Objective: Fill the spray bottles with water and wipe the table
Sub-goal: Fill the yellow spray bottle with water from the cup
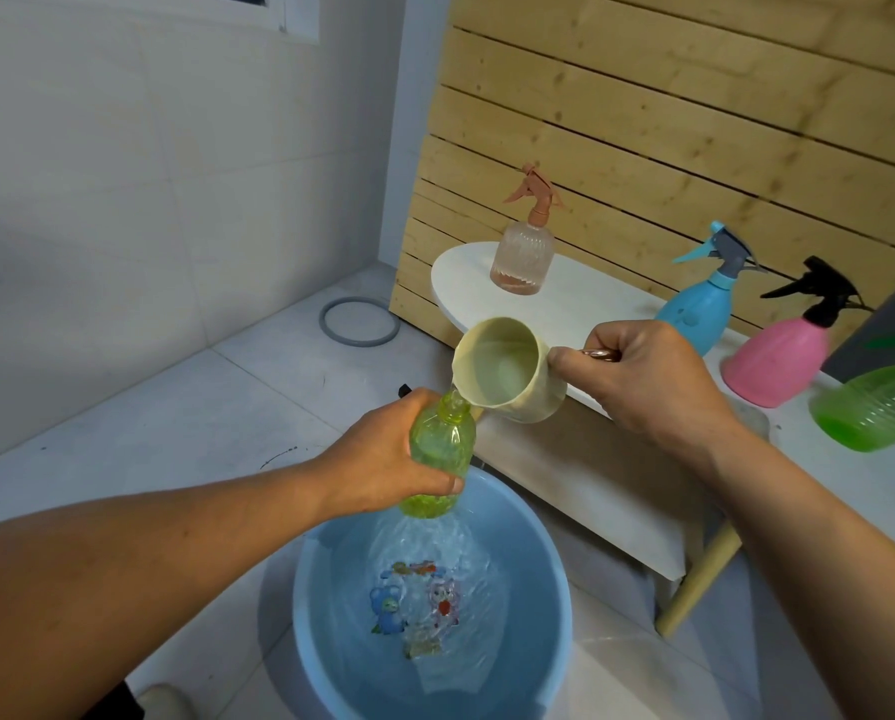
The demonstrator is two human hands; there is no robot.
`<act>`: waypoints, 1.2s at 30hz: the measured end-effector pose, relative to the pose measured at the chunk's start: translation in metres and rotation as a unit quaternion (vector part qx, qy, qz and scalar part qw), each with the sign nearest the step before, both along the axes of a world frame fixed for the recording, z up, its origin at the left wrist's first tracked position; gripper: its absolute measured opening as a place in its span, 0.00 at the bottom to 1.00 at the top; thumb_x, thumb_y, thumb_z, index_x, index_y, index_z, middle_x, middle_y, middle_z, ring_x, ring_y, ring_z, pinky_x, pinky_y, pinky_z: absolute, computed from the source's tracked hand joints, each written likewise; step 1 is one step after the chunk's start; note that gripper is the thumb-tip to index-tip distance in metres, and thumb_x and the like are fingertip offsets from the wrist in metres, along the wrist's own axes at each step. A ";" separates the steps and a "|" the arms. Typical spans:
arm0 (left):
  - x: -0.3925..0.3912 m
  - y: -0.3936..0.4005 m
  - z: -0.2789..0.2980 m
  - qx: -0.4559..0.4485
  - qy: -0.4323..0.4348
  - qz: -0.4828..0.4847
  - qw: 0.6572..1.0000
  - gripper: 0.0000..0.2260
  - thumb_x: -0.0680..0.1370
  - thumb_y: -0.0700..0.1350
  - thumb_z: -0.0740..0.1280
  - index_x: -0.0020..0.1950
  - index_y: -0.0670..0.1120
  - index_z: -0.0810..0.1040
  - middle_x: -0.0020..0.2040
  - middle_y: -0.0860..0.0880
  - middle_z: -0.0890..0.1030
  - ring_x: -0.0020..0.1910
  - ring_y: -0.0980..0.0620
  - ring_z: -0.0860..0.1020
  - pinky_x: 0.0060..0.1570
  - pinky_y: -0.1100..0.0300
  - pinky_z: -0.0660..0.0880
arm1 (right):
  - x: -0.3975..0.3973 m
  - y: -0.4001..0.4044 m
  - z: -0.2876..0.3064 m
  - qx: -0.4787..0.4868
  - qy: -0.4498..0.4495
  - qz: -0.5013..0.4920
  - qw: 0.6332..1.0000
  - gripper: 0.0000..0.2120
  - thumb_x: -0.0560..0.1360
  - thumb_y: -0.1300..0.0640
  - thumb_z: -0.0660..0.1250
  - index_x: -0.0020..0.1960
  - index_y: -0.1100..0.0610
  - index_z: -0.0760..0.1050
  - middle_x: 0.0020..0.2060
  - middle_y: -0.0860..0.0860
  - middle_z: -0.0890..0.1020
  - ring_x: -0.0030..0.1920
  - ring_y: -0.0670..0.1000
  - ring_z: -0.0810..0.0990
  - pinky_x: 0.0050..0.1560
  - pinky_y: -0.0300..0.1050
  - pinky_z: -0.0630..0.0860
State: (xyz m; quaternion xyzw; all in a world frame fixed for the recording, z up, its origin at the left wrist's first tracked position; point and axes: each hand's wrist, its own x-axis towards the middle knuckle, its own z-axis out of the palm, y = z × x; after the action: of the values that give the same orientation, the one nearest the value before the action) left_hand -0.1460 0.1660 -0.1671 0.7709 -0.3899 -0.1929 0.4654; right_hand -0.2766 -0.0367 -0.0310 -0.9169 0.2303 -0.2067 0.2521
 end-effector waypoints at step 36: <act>-0.001 -0.002 0.000 -0.009 0.000 -0.007 1.000 0.33 0.66 0.53 0.83 0.66 0.59 0.72 0.55 0.58 0.82 0.54 0.59 0.81 0.53 0.54 0.83 | -0.001 0.002 -0.002 -0.095 -0.027 0.004 0.995 0.13 0.70 0.41 0.70 0.33 0.49 0.74 0.26 0.50 0.74 0.28 0.49 0.69 0.31 0.46 0.68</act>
State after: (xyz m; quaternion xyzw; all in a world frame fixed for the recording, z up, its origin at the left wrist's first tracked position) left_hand -0.1471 0.1645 -0.1669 0.7638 -0.3967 -0.1925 0.4714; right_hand -0.2777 -0.0351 -0.0330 -0.9318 0.1991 -0.2510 0.1703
